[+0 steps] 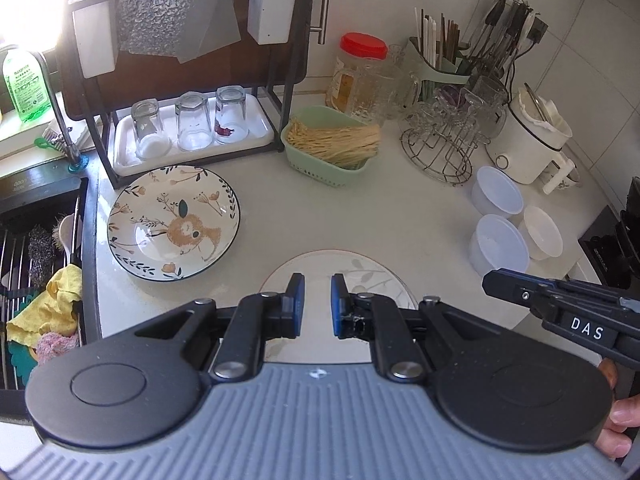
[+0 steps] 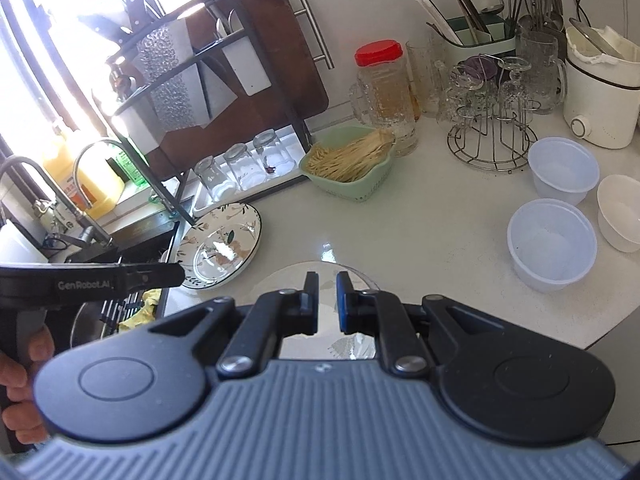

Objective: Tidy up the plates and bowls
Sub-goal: 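Lower the leaf-pattern plate onto the rose plate with both grippers, then open both grippers and move them toward the rabbit-pattern plate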

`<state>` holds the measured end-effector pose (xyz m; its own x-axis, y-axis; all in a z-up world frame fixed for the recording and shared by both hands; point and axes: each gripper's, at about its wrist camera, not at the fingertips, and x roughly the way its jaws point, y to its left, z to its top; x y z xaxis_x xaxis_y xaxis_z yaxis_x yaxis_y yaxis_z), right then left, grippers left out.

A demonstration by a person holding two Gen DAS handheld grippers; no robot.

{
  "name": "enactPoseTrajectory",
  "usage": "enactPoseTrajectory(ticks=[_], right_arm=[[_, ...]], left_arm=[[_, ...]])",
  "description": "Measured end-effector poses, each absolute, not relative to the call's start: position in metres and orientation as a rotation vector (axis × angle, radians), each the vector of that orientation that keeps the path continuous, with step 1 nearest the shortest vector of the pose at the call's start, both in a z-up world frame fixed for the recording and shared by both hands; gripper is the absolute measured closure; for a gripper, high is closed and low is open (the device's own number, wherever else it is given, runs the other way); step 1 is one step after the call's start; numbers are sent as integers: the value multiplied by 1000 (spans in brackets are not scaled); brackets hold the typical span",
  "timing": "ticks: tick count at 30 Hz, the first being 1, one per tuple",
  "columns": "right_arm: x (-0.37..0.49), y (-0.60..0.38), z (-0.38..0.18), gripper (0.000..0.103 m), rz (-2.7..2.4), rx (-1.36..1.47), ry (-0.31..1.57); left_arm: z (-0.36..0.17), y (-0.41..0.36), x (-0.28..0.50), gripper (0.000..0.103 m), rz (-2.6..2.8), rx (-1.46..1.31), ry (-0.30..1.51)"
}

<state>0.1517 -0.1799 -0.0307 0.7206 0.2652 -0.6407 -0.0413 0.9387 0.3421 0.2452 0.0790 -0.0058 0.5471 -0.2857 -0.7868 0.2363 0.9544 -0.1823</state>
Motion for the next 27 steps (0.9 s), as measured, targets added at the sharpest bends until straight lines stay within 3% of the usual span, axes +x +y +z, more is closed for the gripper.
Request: enactPoseTrajectory(ticks=[16,27], right_arm=[[157,-159,-42,91,363,243,810],[178,-133,-48,90,395,227,846]], left_arm=[[-10,101,216,89,-146,-125,965],[-19,136,240,89,-106,-135,984]])
